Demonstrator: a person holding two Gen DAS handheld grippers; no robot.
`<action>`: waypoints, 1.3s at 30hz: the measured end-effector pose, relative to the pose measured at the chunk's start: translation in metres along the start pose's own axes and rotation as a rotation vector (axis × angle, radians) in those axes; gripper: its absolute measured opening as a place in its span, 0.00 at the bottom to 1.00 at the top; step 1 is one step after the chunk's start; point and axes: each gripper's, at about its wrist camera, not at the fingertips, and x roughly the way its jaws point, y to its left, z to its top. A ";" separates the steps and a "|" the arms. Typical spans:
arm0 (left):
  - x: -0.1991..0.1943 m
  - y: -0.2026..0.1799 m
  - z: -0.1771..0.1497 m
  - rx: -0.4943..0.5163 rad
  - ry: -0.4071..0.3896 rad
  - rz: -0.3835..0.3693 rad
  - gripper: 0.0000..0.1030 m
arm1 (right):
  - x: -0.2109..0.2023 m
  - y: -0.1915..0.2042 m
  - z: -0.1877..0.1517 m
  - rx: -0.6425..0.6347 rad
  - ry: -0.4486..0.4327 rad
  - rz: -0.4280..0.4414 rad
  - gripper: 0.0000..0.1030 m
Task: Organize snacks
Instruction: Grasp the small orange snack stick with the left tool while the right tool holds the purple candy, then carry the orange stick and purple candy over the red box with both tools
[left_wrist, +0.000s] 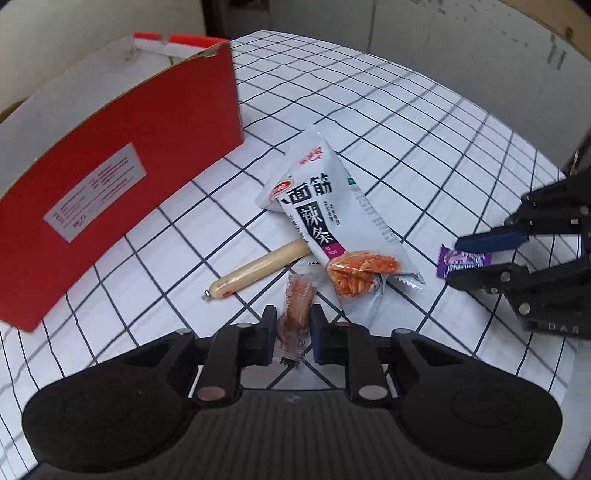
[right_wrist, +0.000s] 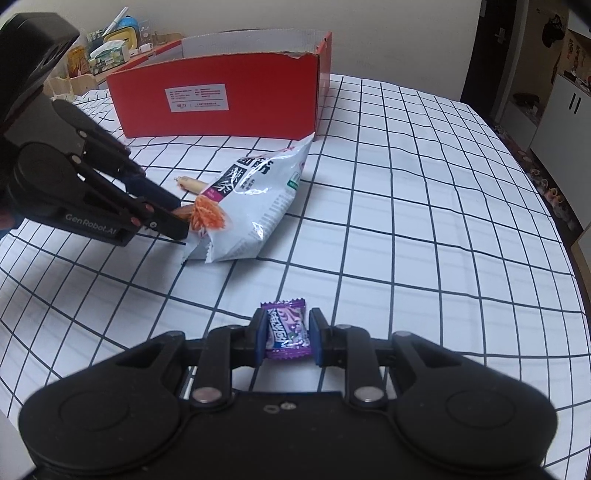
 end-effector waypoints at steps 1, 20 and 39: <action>0.000 0.002 -0.001 -0.026 -0.004 0.004 0.16 | 0.000 0.000 0.000 0.003 -0.002 -0.001 0.22; -0.040 0.011 -0.033 -0.427 -0.074 0.039 0.12 | -0.028 0.002 0.000 0.083 -0.062 0.007 0.16; -0.114 0.040 -0.009 -0.539 -0.207 0.112 0.13 | -0.069 0.028 0.095 0.016 -0.266 0.118 0.16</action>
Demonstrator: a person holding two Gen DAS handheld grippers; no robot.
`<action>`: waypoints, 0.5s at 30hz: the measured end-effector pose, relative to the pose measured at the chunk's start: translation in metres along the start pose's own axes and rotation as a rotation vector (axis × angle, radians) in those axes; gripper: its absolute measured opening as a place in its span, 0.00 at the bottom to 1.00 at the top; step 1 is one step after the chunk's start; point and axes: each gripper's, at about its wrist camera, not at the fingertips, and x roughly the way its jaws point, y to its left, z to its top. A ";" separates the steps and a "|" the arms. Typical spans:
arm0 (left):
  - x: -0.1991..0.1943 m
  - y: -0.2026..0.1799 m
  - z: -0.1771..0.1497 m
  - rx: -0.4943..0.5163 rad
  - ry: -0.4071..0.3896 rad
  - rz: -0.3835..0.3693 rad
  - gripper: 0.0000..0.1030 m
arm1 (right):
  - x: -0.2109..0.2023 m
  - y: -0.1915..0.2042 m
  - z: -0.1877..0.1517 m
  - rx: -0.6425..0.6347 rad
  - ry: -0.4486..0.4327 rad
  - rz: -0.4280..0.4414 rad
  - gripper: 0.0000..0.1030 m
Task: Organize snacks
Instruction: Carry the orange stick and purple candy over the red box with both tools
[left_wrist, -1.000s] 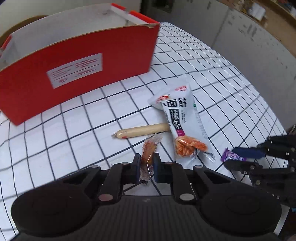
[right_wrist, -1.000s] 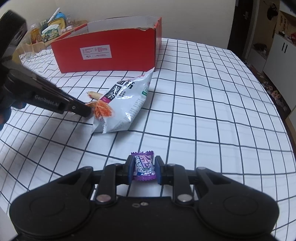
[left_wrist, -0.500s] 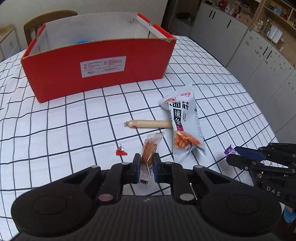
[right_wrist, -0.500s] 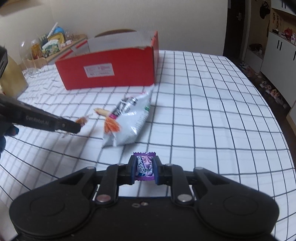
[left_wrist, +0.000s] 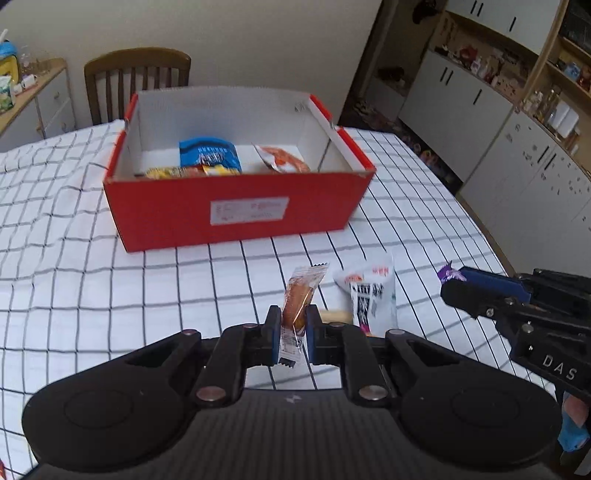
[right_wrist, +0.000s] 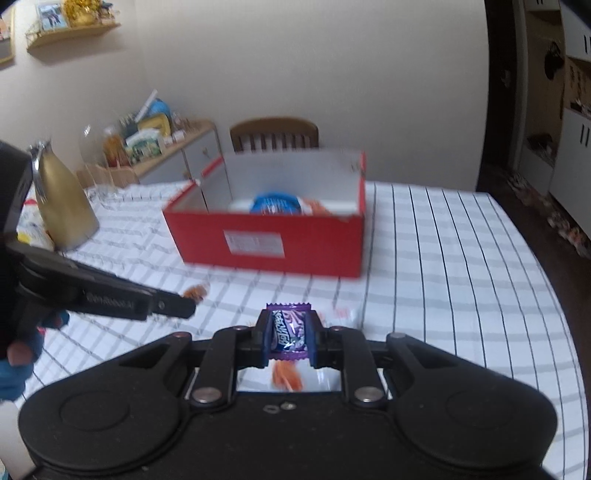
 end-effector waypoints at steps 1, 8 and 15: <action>-0.001 0.001 0.004 0.002 -0.009 0.011 0.13 | 0.002 0.001 0.007 -0.009 -0.012 -0.001 0.16; -0.012 0.010 0.038 -0.002 -0.075 0.064 0.13 | 0.011 0.005 0.048 -0.072 -0.081 -0.001 0.16; -0.013 0.019 0.071 0.002 -0.126 0.118 0.13 | 0.031 0.003 0.077 -0.087 -0.106 -0.004 0.16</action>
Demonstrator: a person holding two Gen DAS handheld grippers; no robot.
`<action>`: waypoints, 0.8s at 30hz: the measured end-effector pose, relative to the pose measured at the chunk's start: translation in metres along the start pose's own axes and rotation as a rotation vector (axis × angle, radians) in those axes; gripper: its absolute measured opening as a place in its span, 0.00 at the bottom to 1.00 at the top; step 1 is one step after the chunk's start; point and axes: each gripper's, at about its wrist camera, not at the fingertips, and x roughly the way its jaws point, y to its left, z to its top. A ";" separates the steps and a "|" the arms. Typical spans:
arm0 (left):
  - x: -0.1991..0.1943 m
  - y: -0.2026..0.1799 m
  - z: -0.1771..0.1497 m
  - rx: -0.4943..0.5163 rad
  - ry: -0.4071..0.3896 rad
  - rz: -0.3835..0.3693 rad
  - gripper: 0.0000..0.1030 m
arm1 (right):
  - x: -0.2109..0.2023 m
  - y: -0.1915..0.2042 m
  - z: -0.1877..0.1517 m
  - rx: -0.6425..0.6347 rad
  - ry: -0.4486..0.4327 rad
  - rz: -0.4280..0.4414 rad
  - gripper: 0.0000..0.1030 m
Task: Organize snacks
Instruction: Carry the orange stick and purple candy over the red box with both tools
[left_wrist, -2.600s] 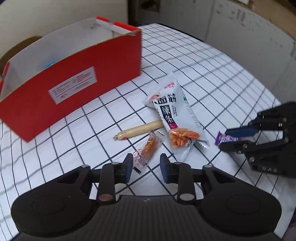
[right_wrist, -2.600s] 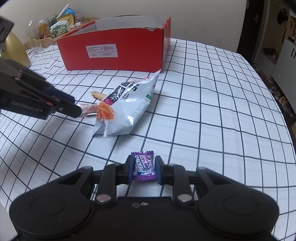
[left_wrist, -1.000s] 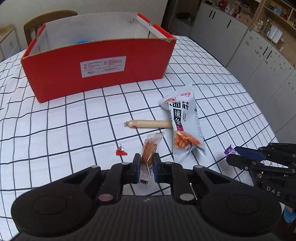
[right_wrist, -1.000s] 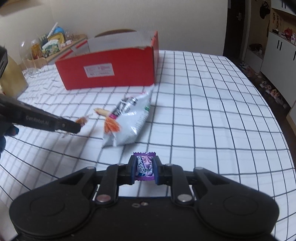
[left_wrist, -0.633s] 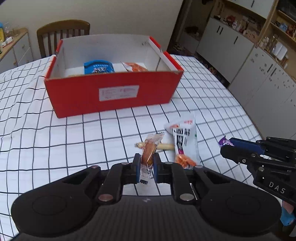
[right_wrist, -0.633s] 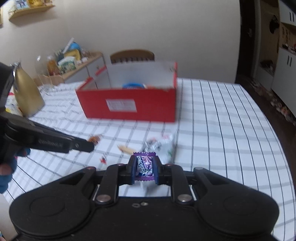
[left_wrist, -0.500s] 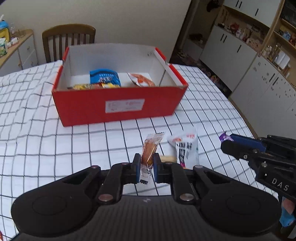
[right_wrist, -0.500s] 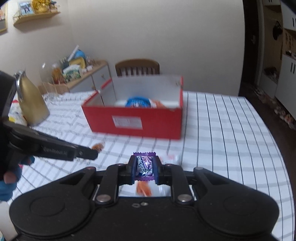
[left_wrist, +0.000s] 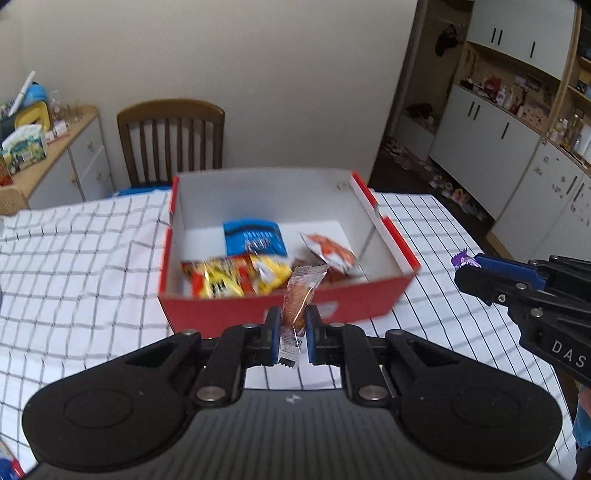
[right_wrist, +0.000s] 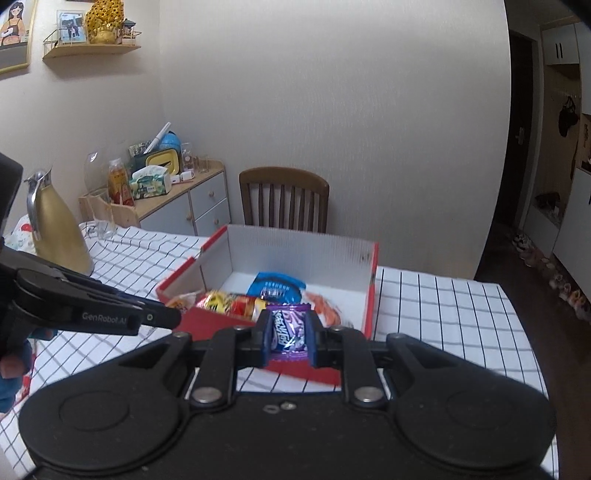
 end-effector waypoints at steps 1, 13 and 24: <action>0.002 0.001 0.004 -0.001 -0.003 0.008 0.13 | 0.005 0.000 0.004 -0.001 0.000 -0.002 0.16; 0.043 0.021 0.037 0.000 0.007 0.091 0.13 | 0.060 -0.003 0.030 -0.001 0.017 -0.007 0.16; 0.094 0.030 0.052 0.040 0.063 0.154 0.13 | 0.117 0.002 0.032 -0.006 0.085 -0.004 0.16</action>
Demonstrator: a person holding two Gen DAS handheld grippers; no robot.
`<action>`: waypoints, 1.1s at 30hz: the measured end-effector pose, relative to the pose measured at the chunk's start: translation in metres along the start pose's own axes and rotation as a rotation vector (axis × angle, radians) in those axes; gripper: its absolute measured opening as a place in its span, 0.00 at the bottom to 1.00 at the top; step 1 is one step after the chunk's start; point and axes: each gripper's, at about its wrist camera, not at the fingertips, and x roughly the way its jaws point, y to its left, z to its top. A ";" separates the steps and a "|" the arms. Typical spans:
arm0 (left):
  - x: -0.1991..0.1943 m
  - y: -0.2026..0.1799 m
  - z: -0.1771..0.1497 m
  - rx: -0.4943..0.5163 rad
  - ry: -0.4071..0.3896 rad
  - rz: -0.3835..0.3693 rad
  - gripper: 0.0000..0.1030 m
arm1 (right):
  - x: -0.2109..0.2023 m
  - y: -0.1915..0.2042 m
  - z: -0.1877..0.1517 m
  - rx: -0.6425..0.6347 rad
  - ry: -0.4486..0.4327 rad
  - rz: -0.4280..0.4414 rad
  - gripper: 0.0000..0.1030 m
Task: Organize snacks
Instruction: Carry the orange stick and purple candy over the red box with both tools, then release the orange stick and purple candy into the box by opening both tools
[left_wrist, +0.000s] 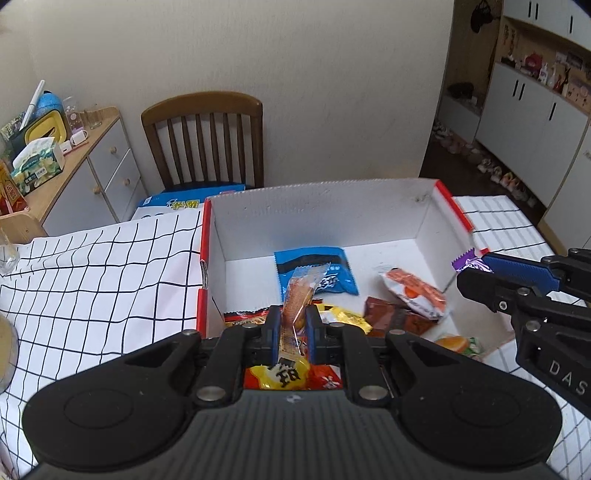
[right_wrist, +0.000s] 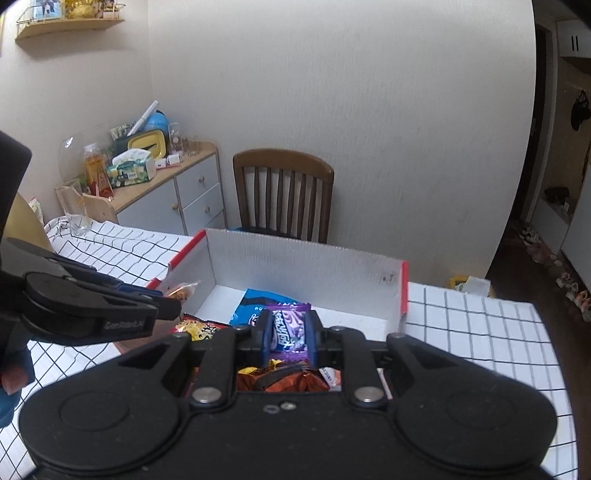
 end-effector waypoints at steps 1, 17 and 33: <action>0.005 0.001 0.000 0.005 0.006 0.007 0.13 | 0.005 0.000 0.000 0.004 0.009 0.000 0.16; 0.061 -0.001 0.001 0.034 0.146 0.012 0.13 | 0.065 0.000 -0.004 0.034 0.148 -0.003 0.16; 0.076 -0.014 0.001 0.104 0.194 0.020 0.13 | 0.085 0.002 -0.018 0.038 0.241 -0.012 0.20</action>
